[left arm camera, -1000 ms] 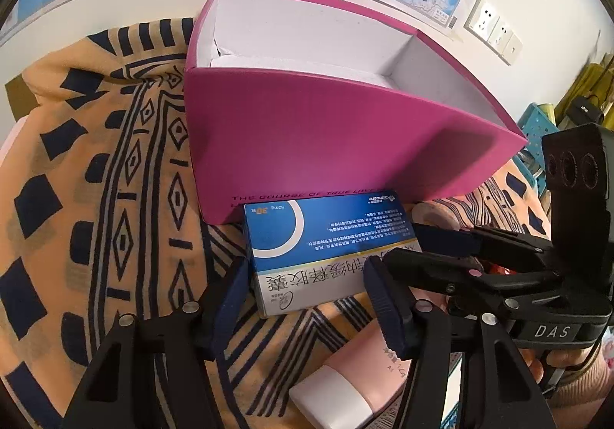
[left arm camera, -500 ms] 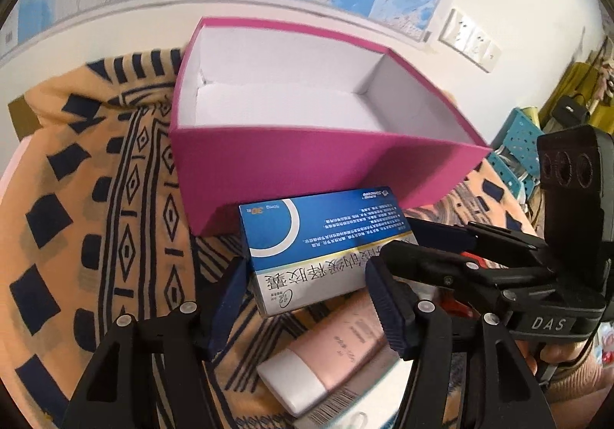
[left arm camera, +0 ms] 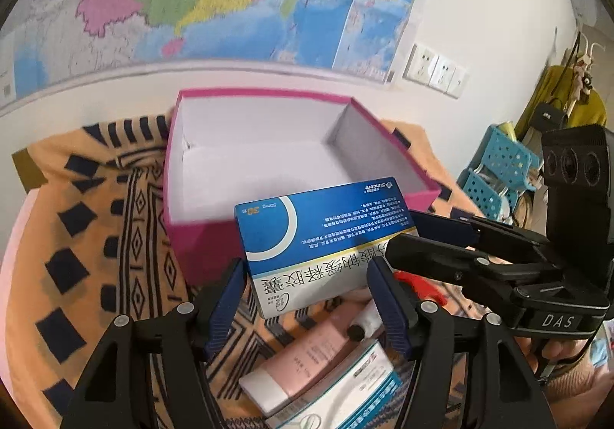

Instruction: Organize rigid objects

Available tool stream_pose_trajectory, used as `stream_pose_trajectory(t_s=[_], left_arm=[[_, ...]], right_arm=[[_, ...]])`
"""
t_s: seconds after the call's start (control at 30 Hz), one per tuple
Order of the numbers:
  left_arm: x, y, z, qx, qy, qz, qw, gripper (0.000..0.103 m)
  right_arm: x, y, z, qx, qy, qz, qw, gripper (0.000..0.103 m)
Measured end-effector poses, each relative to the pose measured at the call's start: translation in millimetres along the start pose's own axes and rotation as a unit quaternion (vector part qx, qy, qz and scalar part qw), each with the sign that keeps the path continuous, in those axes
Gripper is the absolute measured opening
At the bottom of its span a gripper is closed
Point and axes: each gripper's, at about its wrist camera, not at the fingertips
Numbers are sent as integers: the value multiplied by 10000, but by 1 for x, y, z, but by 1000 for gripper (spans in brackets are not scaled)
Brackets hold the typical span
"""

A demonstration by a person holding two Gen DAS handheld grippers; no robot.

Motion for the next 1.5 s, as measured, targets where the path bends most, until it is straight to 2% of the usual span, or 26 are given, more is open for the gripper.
stream_pose_trajectory(t_s=[0.23, 0.5, 0.67, 1.07, 1.1, 1.13, 1.2, 1.23, 1.27, 1.5], left_arm=[[2, 22, -3, 60, 167, 262, 9995, 66], [12, 37, -13, -52, 105, 325, 9994, 66], [23, 43, -20, -176, 95, 301, 9993, 66], [61, 46, -35, -428, 187, -37, 9989, 65], [64, 46, -36, -439, 178, -66, 9989, 65], [66, 45, -36, -449, 115, -92, 9989, 59], [70, 43, -34, -443, -37, -173, 9989, 49], [71, 43, -33, -408, 20, -195, 9990, 47], [75, 42, -31, -366, 121, -232, 9990, 47], [79, 40, -31, -275, 290, -183, 9990, 50]], right_arm=[[-1, 23, -8, -216, -113, 115, 9996, 51], [7, 38, -6, -277, -253, 162, 9992, 51], [14, 45, -1, -314, -293, 179, 9989, 51], [44, 54, 22, -101, -285, -1, 9995, 49], [46, 54, 23, -89, -310, -17, 9995, 49], [49, 55, 25, -93, -350, -47, 9993, 49], [53, 54, 27, -53, -277, -103, 9996, 41], [56, 54, 27, -24, -245, -132, 9996, 34], [58, 53, 26, -29, -268, -149, 9995, 32], [67, 47, 29, -106, -432, -140, 9989, 33]])
Point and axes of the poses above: each gripper's, at about its wrist camera, not at the fingertips, and x roughly the way its jaws point, z to its right, y to its top, and after that the axes turned 11 degrees about y, right-handed
